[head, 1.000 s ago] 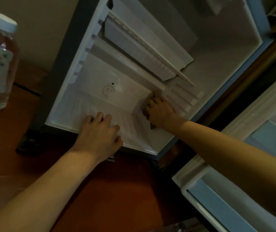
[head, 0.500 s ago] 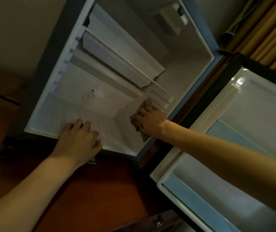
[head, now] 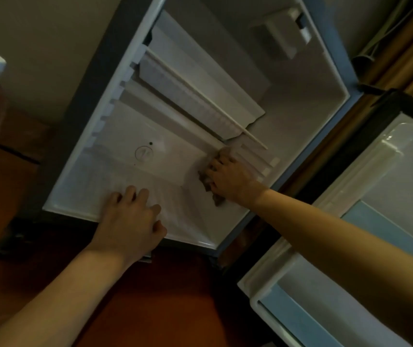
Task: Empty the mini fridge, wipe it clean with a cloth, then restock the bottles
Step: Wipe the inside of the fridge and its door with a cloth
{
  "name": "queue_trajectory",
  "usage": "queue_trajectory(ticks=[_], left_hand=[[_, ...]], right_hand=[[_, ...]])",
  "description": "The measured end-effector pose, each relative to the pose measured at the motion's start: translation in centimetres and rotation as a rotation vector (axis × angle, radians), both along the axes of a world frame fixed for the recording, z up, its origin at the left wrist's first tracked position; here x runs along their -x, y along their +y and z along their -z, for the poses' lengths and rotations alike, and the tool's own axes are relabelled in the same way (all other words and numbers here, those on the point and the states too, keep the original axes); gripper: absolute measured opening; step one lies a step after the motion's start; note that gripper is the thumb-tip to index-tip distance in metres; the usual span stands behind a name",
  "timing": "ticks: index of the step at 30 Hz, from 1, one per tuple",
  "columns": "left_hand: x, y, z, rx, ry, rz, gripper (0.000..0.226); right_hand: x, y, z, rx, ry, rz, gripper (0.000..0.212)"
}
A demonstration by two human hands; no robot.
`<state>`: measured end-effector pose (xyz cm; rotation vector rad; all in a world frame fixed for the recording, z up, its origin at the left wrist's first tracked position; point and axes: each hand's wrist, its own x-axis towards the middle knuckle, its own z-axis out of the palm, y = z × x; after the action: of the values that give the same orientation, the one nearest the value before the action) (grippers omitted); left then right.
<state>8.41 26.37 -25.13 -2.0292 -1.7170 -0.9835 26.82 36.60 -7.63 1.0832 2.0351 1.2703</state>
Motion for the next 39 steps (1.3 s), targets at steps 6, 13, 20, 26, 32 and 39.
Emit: queue_trajectory(ticks=[6,13,20,26,32,39], left_hand=[[0.1,0.0,0.0,-0.007,-0.007,-0.021,0.033],[0.4,-0.3,-0.1,0.077,-0.067,0.0,0.017],[-0.3,-0.8,-0.7,0.121,-0.099,-0.011,0.031],[-0.4,0.2,0.0,0.123,-0.12,-0.004,0.021],[-0.2,0.2,0.1,0.078,-0.057,-0.013,0.02],[-0.1,-1.6,-0.9,0.126,0.005,-0.034,0.036]], right_hand=[[-2.3,-3.2,-0.4,0.028,0.062,-0.011,0.041],[-3.0,-7.2,-1.4,0.08,-0.029,-0.039,0.044],[-2.2,-2.0,-0.6,0.062,-0.072,0.033,0.051],[-0.1,1.5,-0.3,0.036,-0.124,0.08,0.052],[-1.9,-0.2,0.4,-0.042,0.048,0.014,0.045],[-5.2,-7.2,-0.4,-0.056,0.065,-0.259,0.029]])
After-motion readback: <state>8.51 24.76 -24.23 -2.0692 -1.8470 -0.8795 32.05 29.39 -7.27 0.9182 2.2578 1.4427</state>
